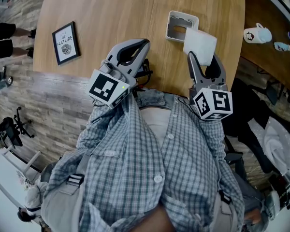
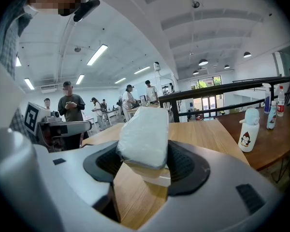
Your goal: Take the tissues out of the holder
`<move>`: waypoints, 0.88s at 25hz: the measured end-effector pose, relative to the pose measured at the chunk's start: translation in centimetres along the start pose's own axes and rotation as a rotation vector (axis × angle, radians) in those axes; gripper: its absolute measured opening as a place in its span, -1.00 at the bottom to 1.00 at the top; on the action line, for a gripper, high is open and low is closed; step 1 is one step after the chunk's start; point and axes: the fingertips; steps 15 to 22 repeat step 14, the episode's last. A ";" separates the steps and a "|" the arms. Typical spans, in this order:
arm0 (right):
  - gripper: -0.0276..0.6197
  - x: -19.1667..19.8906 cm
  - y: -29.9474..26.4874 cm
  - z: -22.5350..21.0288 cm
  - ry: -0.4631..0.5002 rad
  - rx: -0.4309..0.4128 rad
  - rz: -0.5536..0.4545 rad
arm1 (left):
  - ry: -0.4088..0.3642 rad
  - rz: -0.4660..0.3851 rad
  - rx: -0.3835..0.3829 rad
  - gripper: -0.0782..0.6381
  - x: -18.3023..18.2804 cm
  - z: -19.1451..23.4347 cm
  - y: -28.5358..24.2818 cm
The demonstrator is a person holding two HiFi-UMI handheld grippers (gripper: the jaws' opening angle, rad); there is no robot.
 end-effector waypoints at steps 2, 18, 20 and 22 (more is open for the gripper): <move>-0.06 0.0 -0.1 0.0 -0.002 0.003 0.002 | 0.000 0.000 0.000 -0.76 0.0 0.1 0.0; -0.06 0.1 -0.5 -0.3 -0.012 0.002 0.007 | 0.003 0.006 0.007 -0.76 0.1 0.4 -0.5; -0.06 0.1 -0.5 -0.3 -0.012 0.002 0.007 | 0.003 0.006 0.007 -0.76 0.1 0.4 -0.5; -0.06 0.1 -0.5 -0.3 -0.012 0.002 0.007 | 0.003 0.006 0.007 -0.76 0.1 0.4 -0.5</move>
Point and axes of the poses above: the fingertips, and each gripper's own axes: y backward along the fingers, z to its left, x out of its underside, and after that the axes turned 8 degrees about z, right-handed
